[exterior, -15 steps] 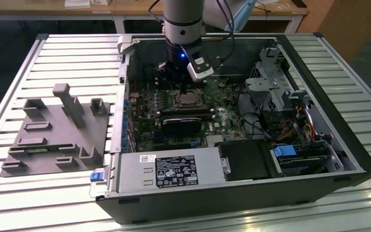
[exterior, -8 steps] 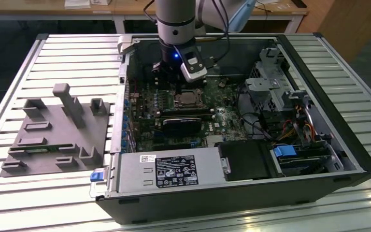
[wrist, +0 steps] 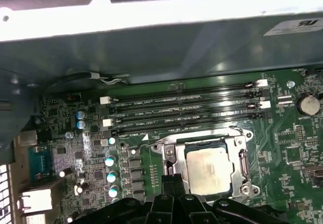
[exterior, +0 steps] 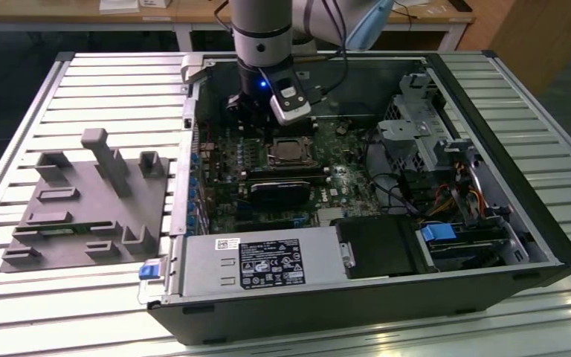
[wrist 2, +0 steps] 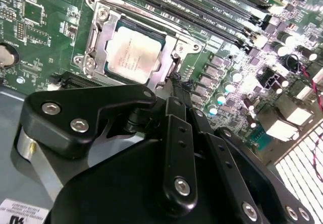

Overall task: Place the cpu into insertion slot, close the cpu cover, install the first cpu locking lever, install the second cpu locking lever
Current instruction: 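Install the first cpu locking lever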

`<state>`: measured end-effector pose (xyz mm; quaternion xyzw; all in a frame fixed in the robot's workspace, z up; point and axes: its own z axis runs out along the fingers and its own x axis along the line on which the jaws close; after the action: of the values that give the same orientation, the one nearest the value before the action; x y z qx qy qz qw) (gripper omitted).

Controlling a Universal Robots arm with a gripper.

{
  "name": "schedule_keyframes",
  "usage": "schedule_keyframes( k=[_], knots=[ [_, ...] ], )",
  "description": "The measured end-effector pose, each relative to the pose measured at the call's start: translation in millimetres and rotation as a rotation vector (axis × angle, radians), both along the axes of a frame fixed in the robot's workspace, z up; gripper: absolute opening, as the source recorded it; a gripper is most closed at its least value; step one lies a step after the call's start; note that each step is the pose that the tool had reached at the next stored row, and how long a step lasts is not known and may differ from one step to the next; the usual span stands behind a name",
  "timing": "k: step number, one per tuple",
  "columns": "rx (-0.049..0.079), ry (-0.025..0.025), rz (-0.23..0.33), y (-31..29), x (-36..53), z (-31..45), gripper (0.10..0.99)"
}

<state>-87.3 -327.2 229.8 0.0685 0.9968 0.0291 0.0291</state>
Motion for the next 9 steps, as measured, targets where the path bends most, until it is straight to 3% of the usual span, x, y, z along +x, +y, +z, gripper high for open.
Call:
schedule_keyframes(
  k=[9],
  knots=[
    [0.0,0.0,-0.001,0.0,0.0,15.5,0.102]
  ],
)
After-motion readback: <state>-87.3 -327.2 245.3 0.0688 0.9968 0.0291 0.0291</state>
